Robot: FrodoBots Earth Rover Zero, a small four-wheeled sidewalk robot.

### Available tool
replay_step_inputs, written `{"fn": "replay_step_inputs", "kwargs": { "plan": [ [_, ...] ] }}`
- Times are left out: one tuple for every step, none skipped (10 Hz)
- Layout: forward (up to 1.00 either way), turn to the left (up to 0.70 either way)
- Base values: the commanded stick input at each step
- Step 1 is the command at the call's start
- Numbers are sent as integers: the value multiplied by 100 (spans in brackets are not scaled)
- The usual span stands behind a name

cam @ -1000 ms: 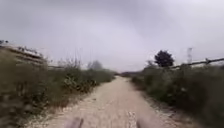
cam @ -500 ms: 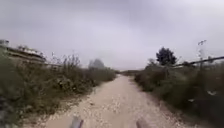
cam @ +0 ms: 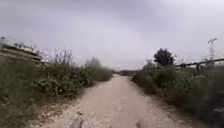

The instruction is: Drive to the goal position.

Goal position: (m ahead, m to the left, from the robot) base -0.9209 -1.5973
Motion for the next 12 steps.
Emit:
{"fn": "replay_step_inputs", "kwargs": {
  "plan": [
    [85,-34],
    [85,-34],
    [85,-24],
    [85,0],
    [85,-20],
    [85,-34],
    [85,-20],
    [85,-3],
    [85,0],
    [85,0],
    [85,0],
    [85,-11]
  ]
}}
